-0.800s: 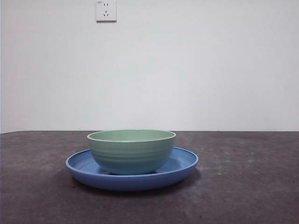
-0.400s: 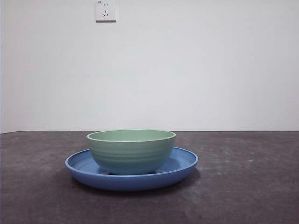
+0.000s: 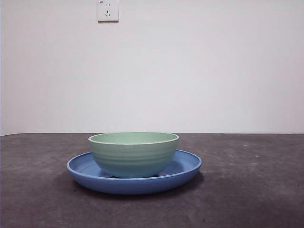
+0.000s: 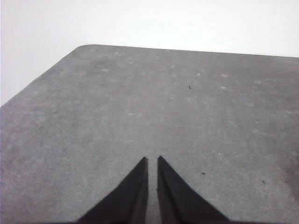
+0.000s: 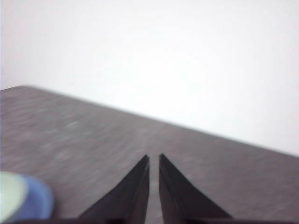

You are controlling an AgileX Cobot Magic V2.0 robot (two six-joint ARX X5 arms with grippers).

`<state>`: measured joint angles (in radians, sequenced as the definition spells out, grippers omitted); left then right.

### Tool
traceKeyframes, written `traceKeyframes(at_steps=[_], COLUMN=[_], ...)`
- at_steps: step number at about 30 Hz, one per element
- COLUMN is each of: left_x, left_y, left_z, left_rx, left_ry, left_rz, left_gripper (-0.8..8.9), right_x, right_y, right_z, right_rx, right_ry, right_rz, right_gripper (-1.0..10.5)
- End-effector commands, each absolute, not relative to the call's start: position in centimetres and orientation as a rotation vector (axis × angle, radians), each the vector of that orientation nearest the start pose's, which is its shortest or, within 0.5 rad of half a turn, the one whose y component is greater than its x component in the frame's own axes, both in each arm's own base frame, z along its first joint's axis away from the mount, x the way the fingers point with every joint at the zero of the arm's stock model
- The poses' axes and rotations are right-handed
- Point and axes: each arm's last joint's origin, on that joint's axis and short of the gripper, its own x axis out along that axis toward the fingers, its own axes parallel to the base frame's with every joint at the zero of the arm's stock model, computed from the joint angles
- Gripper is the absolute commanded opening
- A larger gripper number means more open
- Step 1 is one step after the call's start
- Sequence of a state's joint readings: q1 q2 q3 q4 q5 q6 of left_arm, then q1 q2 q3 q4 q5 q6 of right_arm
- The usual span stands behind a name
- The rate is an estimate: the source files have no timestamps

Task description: Place the green bowl on the blue plate

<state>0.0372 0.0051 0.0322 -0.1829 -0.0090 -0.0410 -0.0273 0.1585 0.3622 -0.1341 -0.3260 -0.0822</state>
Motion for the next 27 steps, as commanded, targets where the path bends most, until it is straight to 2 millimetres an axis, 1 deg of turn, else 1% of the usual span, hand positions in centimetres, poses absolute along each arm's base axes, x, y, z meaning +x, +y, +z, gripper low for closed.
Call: traceKeyframes(at_steps=[1, 3, 6, 10, 13, 19, 27], left_x=[9.6, 9.6, 9.6, 9.6, 9.6, 9.6, 9.6], left_y=[0.4, 0.4, 0.4, 0.4, 0.4, 0.4, 0.4], left_z=[14.9, 14.9, 14.9, 14.9, 14.9, 14.9, 14.9], left_rx=[-0.041, -0.041, -0.041, -0.041, -0.041, -0.041, -0.041], left_ry=[0.179, 0.179, 0.179, 0.179, 0.179, 0.178, 0.178], left_rz=[0.056, 0.056, 0.056, 0.056, 0.056, 0.056, 0.056], left_gripper=[0.32, 0.32, 0.32, 0.32, 0.32, 0.32, 0.32], right_x=[8.8, 9.2, 9.5, 9.8, 9.8, 9.6, 9.6], right_y=[0.4, 0.1, -0.1, -0.2, -0.2, -0.2, -0.2], right_z=[23.5, 21.6, 19.3, 17.1, 15.9, 14.9, 15.0], right_rx=[-0.092, -0.059, -0.033, -0.032, -0.031, -0.029, -0.029], right_ry=[-0.093, -0.053, 0.002, 0.046, 0.081, 0.174, 0.167], right_rz=[0.186, 0.113, 0.028, -0.01, -0.008, -0.008, -0.008], right_gripper=[0.3, 0.3, 0.3, 0.3, 0.3, 0.3, 0.3])
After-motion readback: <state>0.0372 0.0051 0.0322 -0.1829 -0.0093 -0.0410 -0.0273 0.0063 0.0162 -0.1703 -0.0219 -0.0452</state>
